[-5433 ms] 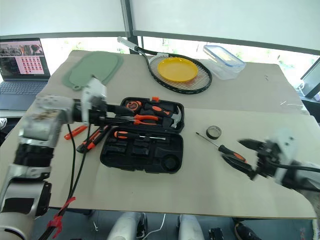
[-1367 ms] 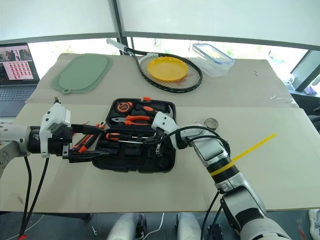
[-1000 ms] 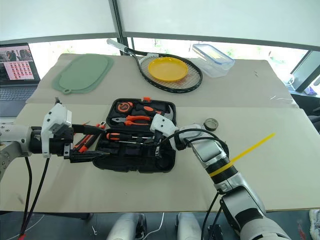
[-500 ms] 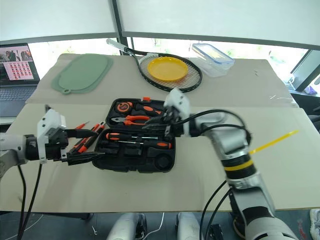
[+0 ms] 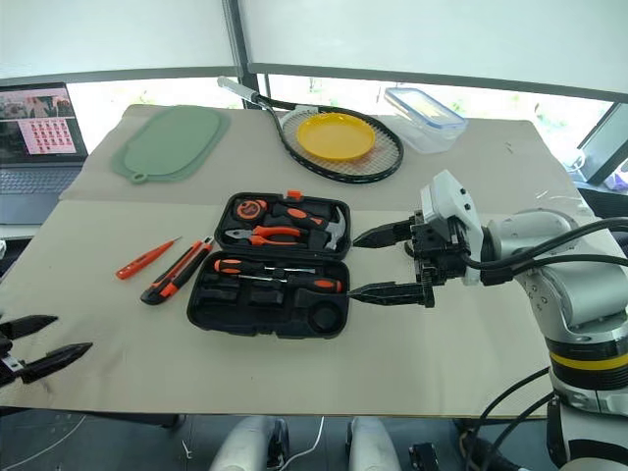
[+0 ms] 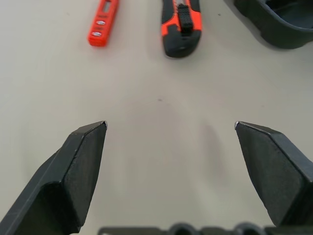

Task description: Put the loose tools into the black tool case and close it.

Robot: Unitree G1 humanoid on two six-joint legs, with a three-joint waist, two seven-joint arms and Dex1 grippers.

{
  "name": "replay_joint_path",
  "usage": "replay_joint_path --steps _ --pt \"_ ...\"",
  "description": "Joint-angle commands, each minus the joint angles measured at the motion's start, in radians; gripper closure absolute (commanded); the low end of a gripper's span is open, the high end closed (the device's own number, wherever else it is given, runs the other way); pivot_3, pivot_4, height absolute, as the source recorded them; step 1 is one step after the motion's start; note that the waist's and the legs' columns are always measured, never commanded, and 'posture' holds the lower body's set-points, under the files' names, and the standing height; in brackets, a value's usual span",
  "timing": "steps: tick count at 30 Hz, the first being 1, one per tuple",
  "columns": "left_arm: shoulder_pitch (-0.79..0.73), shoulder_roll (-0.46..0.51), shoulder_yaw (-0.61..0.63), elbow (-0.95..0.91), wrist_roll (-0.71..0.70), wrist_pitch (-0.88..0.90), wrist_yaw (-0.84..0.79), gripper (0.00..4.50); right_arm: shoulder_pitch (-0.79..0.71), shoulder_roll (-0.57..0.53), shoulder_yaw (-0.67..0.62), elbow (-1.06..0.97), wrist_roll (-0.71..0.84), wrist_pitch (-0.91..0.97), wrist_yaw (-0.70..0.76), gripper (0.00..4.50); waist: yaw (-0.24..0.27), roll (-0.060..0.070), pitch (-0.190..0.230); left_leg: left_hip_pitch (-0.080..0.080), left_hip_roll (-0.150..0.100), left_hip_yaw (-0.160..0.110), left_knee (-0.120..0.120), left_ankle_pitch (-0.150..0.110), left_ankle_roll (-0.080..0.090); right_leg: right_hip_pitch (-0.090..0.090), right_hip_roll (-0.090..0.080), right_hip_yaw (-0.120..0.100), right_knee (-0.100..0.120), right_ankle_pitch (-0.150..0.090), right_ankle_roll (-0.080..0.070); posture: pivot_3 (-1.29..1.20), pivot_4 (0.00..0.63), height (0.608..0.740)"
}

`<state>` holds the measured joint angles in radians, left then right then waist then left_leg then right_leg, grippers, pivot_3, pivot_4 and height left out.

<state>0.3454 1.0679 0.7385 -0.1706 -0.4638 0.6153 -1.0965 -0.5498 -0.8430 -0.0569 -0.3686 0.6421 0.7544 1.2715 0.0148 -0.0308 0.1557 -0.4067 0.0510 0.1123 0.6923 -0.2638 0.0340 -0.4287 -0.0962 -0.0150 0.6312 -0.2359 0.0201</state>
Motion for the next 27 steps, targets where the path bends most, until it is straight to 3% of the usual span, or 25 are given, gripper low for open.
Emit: replay_joint_path --steps 1,5,7,12,17,24,27 --pt "-0.172 0.136 -0.193 0.158 0.055 -0.012 -0.042 0.0 0.012 -0.009 -0.027 -0.056 0.03 -0.009 -0.031 0.02 0.001 0.0 0.0 0.0 0.0 0.0 0.0 0.0 0.0 0.0 0.0 0.0 0.0 0.0 0.0 0.0 0.15 0.738" --pt "-0.558 0.213 -0.57 0.415 0.235 -0.077 -0.126 0.0 0.065 -0.03 -0.024 -0.098 0.005 -0.022 -0.077 0.02 -0.003 0.0 0.0 -0.002 -0.002 0.002 0.0 0.0 0.001 0.002 0.002 0.0 0.0 0.004 0.007 0.0 0.15 0.738" --pt "-0.785 0.177 -0.73 0.571 0.336 -0.087 -0.175 0.0 0.104 -0.042 -0.048 -0.146 0.033 -0.01 -0.091 0.02 -0.002 0.0 0.0 -0.004 -0.002 0.005 0.0 0.0 0.001 0.002 0.004 0.0 0.001 0.005 0.007 0.0 0.15 0.738" --pt "-1.181 0.032 -0.976 0.932 0.547 -0.19 -0.241 0.0 0.182 -0.05 -0.102 -0.261 0.105 0.029 -0.162 0.02 -0.002 -0.001 0.0 -0.01 -0.002 0.008 0.002 0.001 -0.001 -0.003 0.007 -0.001 0.001 0.004 0.008 0.0 0.15 0.738" --pt "-1.401 -0.099 -1.065 1.209 0.661 -0.291 -0.223 0.0 0.248 -0.067 -0.137 -0.34 0.158 0.041 -0.221 0.02 -0.003 -0.005 0.0 -0.013 -0.002 0.007 0.005 0.0 0.001 -0.003 0.006 -0.001 -0.001 0.005 0.01 0.0 0.15 0.738" --pt "-1.486 -0.204 -1.104 1.38 0.751 -0.369 -0.189 0.0 0.287 -0.09 -0.171 -0.389 0.196 0.034 -0.282 0.02 -0.003 -0.006 0.0 -0.017 -0.002 0.006 0.008 -0.001 0.003 -0.006 0.005 -0.001 0.0 0.005 0.011 0.0 0.15 0.738" --pt "-1.484 -0.222 -1.101 1.409 0.772 -0.388 -0.17 1.17 0.292 -0.099 -0.179 -0.395 0.206 0.03 -0.3 0.0 -0.001 -0.006 0.0 -0.016 -0.002 0.006 0.009 -0.001 0.004 -0.005 0.004 -0.001 0.001 0.005 0.011 0.0 0.15 0.738"
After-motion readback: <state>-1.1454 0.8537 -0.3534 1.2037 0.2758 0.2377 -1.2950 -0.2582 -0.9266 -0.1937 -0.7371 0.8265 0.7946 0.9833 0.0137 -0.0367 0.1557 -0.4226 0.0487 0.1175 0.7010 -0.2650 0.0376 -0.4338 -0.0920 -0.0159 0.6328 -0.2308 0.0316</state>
